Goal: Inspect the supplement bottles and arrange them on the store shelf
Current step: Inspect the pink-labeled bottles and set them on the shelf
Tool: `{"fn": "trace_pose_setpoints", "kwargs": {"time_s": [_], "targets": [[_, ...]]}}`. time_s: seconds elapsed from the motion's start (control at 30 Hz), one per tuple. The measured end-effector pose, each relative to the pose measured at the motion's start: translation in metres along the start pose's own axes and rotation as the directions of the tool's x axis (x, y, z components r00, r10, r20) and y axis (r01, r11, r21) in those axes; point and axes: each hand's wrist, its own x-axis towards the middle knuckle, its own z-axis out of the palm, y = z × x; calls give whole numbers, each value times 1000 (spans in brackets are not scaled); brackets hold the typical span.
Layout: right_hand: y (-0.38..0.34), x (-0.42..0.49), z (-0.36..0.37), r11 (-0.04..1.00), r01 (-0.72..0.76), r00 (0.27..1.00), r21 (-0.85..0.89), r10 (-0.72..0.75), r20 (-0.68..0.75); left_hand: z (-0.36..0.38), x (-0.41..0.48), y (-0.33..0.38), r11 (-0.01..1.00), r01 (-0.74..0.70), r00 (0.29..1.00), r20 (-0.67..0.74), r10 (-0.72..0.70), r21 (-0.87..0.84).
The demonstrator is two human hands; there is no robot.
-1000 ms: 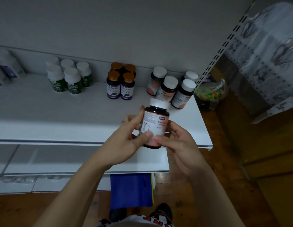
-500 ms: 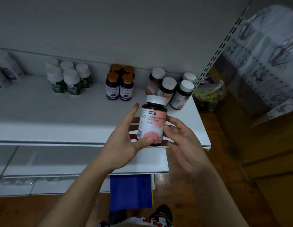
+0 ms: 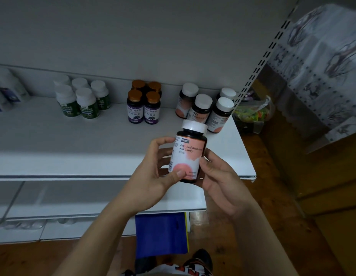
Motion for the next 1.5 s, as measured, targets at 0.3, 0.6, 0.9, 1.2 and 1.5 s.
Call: {"fn": "trace_pose_setpoints", "kwargs": {"time_s": [0.3,0.6,0.9,1.2,1.5], "targets": [[0,-7,10,951,10,983,-308,-66,-172,5,-4,2,976,58,998,-11,-57,212],[-26,-3,3,920,41,956,-391,-149,-251,5,-2,3,988,99,993,81,-90,-117],[-34,2,2,877,31,938,-480,-191,-289,9,11,3,986,161,979,134,-154,-47],[-64,15,-5,686,17,953,-728,-230,-196,8,27,-5,989,128,987,92,-135,80],[-100,37,6,161,-18,942,-987,-327,-71,9,71,10,878,-96,995,59,77,470]]}}
